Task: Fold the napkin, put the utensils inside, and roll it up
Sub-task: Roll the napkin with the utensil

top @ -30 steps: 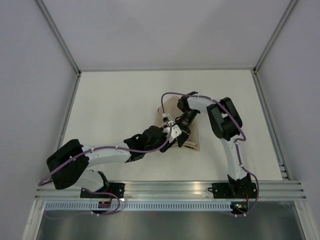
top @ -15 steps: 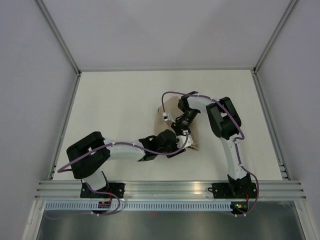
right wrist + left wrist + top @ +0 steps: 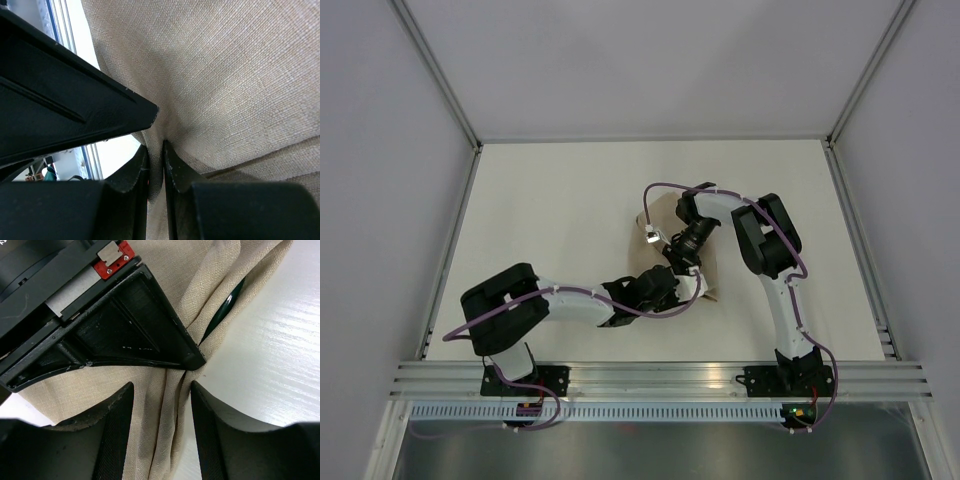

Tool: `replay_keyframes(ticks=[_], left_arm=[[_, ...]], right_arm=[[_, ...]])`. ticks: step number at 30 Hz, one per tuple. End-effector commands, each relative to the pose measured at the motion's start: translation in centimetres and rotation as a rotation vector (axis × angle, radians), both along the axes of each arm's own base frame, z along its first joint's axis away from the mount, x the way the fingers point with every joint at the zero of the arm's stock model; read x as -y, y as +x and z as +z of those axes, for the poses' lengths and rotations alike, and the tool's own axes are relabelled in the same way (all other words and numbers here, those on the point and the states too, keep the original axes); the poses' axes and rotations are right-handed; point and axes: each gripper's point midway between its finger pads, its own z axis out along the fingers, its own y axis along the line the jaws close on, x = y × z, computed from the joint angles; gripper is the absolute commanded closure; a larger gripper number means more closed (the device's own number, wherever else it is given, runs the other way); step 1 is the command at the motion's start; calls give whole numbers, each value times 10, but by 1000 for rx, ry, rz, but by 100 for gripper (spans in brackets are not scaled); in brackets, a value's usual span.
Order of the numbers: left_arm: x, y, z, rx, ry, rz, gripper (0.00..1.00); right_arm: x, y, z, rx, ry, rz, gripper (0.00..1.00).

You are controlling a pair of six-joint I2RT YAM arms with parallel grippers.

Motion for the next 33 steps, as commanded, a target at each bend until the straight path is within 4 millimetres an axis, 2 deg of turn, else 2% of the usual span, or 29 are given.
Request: replay_keyframes(ticks=[1, 6, 11, 14, 15, 18, 25, 27, 30, 31, 33], left_arm=[[5, 0, 1, 26, 23, -34, 45], [7, -12, -13, -44, 51, -76, 45], [10, -12, -27, -77, 87, -85, 47], [10, -13, -34, -94, 107, -88, 54], [9, -14, -37, -103, 116, -88, 61], [9, -18, -43, -132, 128, -96, 73], [11, -29, -52, -213, 150, -125, 92], [12, -33, -54, -238, 153, -135, 98], [12, -36, -56, -282, 154, -139, 98], [14, -40, -58, -315, 146, -152, 98], [18, -40, -55, -334, 130, -158, 98]], right_arm=[[22, 21, -52, 141, -88, 102, 100], [21, 20, -52, 141, -88, 103, 99], [22, 20, -52, 139, -88, 101, 100], [21, 21, -52, 141, -88, 100, 100], [21, 22, -52, 143, -87, 100, 100], [21, 23, -51, 146, -86, 97, 100], [19, 25, -46, 161, -86, 84, 98], [17, 29, -42, 193, -78, 76, 94], [16, 35, -34, 243, -76, 57, 82], [15, 42, -27, 283, -77, 40, 75], [16, 42, -24, 306, -81, 25, 69]])
